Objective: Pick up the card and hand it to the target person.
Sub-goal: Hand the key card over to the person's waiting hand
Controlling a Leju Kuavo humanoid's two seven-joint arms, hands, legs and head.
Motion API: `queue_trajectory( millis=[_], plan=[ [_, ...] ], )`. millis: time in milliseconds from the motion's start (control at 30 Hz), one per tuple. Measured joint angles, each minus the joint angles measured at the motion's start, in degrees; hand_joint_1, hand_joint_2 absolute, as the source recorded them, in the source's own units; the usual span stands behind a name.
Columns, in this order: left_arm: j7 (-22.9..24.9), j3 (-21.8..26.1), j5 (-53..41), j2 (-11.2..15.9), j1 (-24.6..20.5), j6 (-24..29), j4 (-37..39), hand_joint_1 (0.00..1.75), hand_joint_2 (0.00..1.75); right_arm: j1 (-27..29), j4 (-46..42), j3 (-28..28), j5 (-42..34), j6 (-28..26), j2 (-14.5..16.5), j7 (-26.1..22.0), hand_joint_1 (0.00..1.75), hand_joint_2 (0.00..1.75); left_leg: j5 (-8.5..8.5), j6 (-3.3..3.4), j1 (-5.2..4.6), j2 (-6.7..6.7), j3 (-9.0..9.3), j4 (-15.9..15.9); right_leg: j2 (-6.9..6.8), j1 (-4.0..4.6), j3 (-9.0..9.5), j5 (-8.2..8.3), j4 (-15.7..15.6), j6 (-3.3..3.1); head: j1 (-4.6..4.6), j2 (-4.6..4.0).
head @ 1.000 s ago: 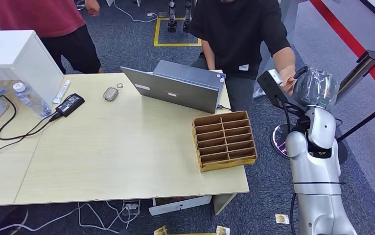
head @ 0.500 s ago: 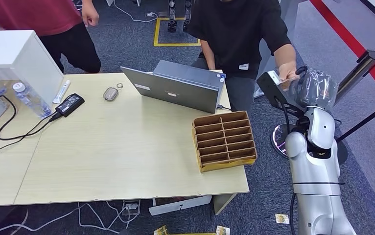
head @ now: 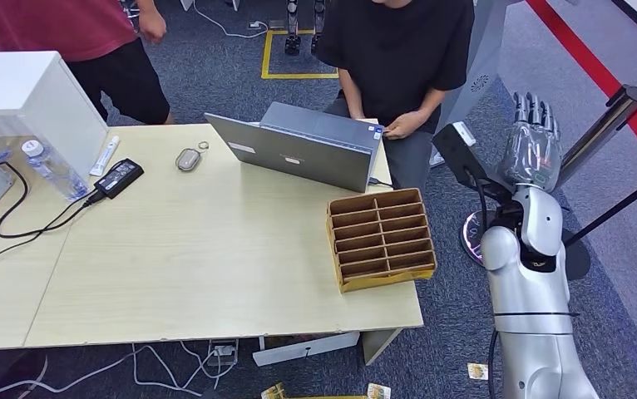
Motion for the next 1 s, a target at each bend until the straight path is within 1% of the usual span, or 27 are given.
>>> queue_trajectory(
  millis=[200,367,500,600,700,1000],
  plan=[
    [1.0,0.9,0.6,0.0,0.0,0.3,0.0,0.0,0.0,5.2,-5.5,0.4,-11.7,-2.4,1.6,-1.7,0.0,1.75,0.0,0.0,0.0,-0.01,0.0,0.0,-0.01,0.01,0.0,0.0,0.0,0.0,-0.01,0.01],
    [1.3,2.1,0.9,0.0,0.1,1.0,0.0,0.0,0.0,13.0,-10.3,1.7,-18.9,-6.4,3.0,-4.2,0.0,1.75,0.0,0.0,0.01,-0.05,-0.01,0.0,-0.03,0.01,0.02,-0.01,0.0,0.0,-0.01,0.01],
    [1.3,3.1,1.0,-0.1,0.1,1.2,0.0,0.0,0.0,18.8,-12.2,2.9,-23.7,-9.1,4.4,-6.7,0.0,1.75,-0.01,-0.01,0.01,-0.04,0.0,0.0,-0.03,0.01,0.02,-0.01,0.0,0.0,0.0,0.01],
    [1.3,3.7,1.0,-0.1,0.2,1.3,0.0,0.0,0.0,22.2,-12.8,3.6,-26.0,-10.4,5.3,-8.1,0.0,1.75,-0.01,-0.01,0.01,-0.04,0.0,0.0,-0.03,0.01,0.02,-0.01,0.0,0.0,0.0,0.01],
    [1.5,4.4,1.0,-0.1,0.2,1.3,0.0,0.0,0.0,24.5,-13.5,4.0,-27.1,-10.7,6.0,-8.4,0.0,1.75,0.0,-0.01,0.01,-0.03,0.01,0.0,-0.03,0.01,0.02,-0.01,0.0,0.0,0.0,0.01],
    [2.0,5.7,0.8,-0.1,0.2,1.2,0.0,0.0,0.0,26.2,-14.7,5.1,-27.5,-9.4,6.4,-7.6,0.0,1.75,0.0,0.0,0.0,-0.01,0.02,0.0,-0.01,0.0,0.03,0.0,0.0,0.0,0.0,0.01]
  ],
)
